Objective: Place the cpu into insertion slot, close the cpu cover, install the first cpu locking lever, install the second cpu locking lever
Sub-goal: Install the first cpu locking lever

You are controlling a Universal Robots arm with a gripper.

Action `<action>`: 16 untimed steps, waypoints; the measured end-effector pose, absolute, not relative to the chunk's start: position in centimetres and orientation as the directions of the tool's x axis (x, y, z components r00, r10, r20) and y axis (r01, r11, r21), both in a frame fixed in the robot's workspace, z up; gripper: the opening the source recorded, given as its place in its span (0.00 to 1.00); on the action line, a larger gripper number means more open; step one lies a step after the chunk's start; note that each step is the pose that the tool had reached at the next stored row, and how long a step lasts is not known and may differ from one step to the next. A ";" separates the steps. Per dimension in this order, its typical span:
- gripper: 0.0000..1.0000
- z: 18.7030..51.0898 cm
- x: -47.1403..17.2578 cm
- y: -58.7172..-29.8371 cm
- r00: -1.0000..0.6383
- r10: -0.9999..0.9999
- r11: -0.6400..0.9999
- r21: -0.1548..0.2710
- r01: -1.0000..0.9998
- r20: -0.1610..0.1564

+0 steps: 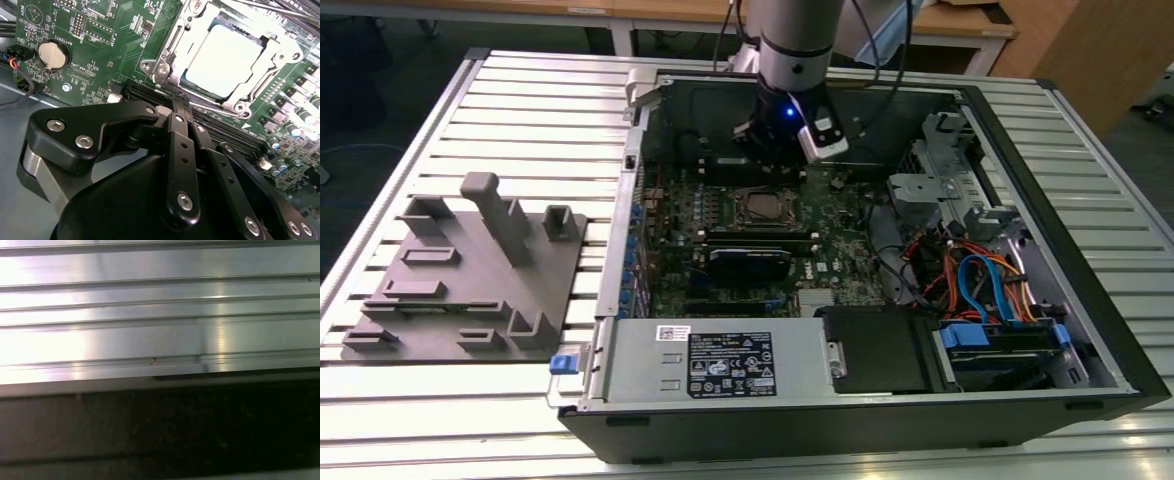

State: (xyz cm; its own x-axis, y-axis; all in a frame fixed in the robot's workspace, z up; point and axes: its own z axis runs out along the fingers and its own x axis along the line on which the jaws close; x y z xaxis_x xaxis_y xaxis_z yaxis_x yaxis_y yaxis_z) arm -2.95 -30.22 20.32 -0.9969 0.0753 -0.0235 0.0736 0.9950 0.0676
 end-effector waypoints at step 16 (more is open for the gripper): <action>0.10 19.9 -2.8 -30.2 -0.997 0.075 0.995 0.068 0.074 -0.023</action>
